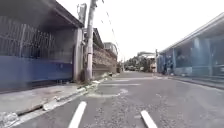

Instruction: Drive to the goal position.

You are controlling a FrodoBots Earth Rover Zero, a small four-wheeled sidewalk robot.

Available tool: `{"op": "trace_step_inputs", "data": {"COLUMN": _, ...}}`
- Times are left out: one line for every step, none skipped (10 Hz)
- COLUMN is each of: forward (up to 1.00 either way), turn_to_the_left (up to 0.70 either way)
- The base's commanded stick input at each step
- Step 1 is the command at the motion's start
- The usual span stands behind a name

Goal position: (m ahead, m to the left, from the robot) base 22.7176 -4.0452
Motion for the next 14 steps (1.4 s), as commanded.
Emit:
{"op": "trace_step_inputs", "data": {"forward": 0.85, "turn_to_the_left": 0.00}}
{"op": "trace_step_inputs", "data": {"forward": 0.85, "turn_to_the_left": 0.00}}
{"op": "trace_step_inputs", "data": {"forward": 0.85, "turn_to_the_left": 0.00}}
{"op": "trace_step_inputs", "data": {"forward": 0.85, "turn_to_the_left": -0.34}}
{"op": "trace_step_inputs", "data": {"forward": 0.85, "turn_to_the_left": -0.34}}
{"op": "trace_step_inputs", "data": {"forward": 0.85, "turn_to_the_left": -0.34}}
{"op": "trace_step_inputs", "data": {"forward": 0.85, "turn_to_the_left": -0.34}}
{"op": "trace_step_inputs", "data": {"forward": 0.85, "turn_to_the_left": -0.34}}
{"op": "trace_step_inputs", "data": {"forward": 0.85, "turn_to_the_left": -0.34}}
{"op": "trace_step_inputs", "data": {"forward": 0.85, "turn_to_the_left": -0.34}}
{"op": "trace_step_inputs", "data": {"forward": 0.85, "turn_to_the_left": -0.34}}
{"op": "trace_step_inputs", "data": {"forward": 0.85, "turn_to_the_left": -0.13}}
{"op": "trace_step_inputs", "data": {"forward": 0.85, "turn_to_the_left": -0.03}}
{"op": "trace_step_inputs", "data": {"forward": 0.85, "turn_to_the_left": 0.00}}
